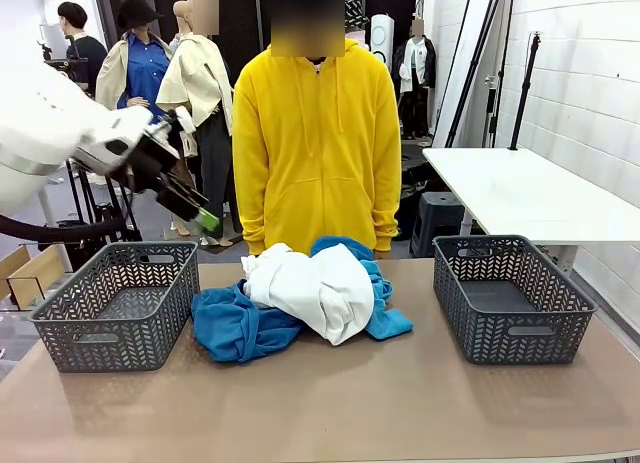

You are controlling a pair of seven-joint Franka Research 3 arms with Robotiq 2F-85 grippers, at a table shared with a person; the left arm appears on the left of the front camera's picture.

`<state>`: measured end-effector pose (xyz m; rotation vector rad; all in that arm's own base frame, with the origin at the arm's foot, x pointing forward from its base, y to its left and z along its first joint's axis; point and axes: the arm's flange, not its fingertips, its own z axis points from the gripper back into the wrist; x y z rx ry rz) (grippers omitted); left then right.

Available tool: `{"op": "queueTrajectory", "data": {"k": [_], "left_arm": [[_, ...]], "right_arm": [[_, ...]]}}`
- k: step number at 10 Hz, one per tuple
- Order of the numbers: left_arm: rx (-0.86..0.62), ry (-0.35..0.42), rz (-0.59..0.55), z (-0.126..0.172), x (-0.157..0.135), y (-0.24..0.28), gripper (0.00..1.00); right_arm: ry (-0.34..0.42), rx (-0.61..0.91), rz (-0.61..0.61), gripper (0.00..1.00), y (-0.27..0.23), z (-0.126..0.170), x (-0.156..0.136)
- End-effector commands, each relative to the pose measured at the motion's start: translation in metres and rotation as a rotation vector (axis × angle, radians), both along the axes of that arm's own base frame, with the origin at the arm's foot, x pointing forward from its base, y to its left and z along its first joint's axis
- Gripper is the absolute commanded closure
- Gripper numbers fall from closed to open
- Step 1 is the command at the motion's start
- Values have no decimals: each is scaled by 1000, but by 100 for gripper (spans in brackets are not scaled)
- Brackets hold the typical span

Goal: Sort the tops and bottoms.
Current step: Lift clothes from the center of the table with your left hand.

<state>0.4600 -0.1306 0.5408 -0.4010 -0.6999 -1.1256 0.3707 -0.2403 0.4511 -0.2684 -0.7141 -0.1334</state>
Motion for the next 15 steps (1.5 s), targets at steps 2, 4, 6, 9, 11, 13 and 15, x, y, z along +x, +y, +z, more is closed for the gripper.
{"op": "queueTrajectory", "data": {"k": [2, 4, 6, 9, 11, 13, 15], "left_arm": [[0, 0, 0, 0, 0, 0, 0], [0, 0, 0, 0, 0, 0, 0], [0, 0, 0, 0, 0, 0, 0], [12, 64, -58, -31, 38, -22, 0], [54, 116, -91, -52, 76, -42, 0], [110, 152, -104, -75, 100, -60, 0], [145, 162, -83, -99, 119, -74, 0]], "right_arm": [[2, 3, 0, 0, -2, -1, -1], [2, 3, 0, 0, -2, -1, -1], [2, 3, 0, 0, -2, -1, -1], [2, 3, 0, 0, -2, -1, -1], [2, 3, 0, 0, -2, -1, -1], [2, 3, 0, 0, -2, -1, -1], [2, 3, 0, 0, -2, -1, -1]]}}
